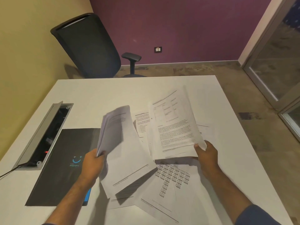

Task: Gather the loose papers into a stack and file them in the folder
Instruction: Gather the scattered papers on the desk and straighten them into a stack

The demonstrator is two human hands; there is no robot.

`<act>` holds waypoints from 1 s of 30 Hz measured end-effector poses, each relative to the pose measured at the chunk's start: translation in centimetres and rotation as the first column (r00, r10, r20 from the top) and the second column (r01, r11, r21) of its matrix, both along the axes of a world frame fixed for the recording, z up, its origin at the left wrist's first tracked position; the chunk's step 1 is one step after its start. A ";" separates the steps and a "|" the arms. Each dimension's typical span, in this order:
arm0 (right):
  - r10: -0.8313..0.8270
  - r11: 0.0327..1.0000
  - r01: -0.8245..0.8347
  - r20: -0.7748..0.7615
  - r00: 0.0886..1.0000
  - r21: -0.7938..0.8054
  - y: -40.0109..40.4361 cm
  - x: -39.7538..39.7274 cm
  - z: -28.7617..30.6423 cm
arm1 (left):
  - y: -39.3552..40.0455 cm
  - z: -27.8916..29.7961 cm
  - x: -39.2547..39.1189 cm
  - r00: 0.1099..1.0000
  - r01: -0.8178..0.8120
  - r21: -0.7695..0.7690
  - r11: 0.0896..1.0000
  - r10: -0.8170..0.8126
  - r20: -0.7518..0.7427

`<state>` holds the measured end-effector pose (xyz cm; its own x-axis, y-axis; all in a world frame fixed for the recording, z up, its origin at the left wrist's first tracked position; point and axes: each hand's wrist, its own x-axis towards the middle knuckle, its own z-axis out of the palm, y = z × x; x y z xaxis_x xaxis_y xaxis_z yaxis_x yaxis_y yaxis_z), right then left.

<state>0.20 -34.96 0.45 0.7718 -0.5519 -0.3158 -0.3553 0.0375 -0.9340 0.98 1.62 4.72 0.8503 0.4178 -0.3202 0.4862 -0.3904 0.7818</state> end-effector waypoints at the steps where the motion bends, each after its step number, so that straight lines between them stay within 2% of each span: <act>1: -0.010 0.999 0.010 0.014 1.000 0.041 -0.2 0.0 0.4 | -0.2 -0.5 0.0 1.000 -0.005 -0.016 1.000 0.005 -0.012; 6: 0.028 0.930 -0.063 0.099 0.995 0.362 -1.0 -0.3 1.5 | -1.2 -1.6 -0.2 1.000 0.024 -0.128 0.992 -0.026 -0.015; 8: 0.084 0.898 -0.132 0.132 0.988 0.420 -0.5 -0.7 1.5 | -2.0 -1.7 -0.3 0.999 0.039 -0.223 0.974 -0.041 -0.004; 10: 0.142 0.894 -0.180 0.123 0.982 0.411 0.4 -1.2 1.2 | -2.8 -1.7 -0.4 0.998 0.040 -0.347 0.937 -0.052 -0.027; 13: 0.232 0.925 -0.247 0.084 0.969 0.288 1.6 -1.9 0.8 | -4.2 -1.1 -0.8 0.993 0.063 -0.538 0.841 -0.107 -0.052; 16: 0.282 0.929 -0.290 0.067 0.957 0.231 2.2 -2.6 1.1 | -5.2 -0.4 -1.0 0.984 0.113 -0.660 0.743 -0.177 -0.031; 20: 0.372 0.899 -0.374 0.054 0.927 0.228 1.9 -3.1 2.0 | -5.6 0.2 -1.5 0.974 0.170 -0.690 0.703 -0.225 0.011; 23: 0.513 0.820 -0.503 0.039 0.857 0.273 0.9 -3.3 3.1 | -5.6 0.4 -1.9 0.972 0.181 -0.699 0.692 -0.233 0.022; 27: 0.545 0.759 -0.518 0.050 0.837 0.394 -0.7 -2.0 4.6 | -5.7 0.9 -2.1 0.963 0.205 -0.675 0.708 -0.269 0.011; 30: 0.597 0.634 -0.562 0.126 0.792 0.532 -0.7 -0.9 5.7 | -5.9 1.2 -2.2 0.949 0.238 -0.689 0.685 -0.315 0.015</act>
<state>-0.72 -35.67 6.15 0.8468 0.2662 -0.4605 -0.5242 0.2712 -0.8072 -1.21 -4.31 5.95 0.8404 -0.1919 -0.5069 0.5298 0.0935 0.8429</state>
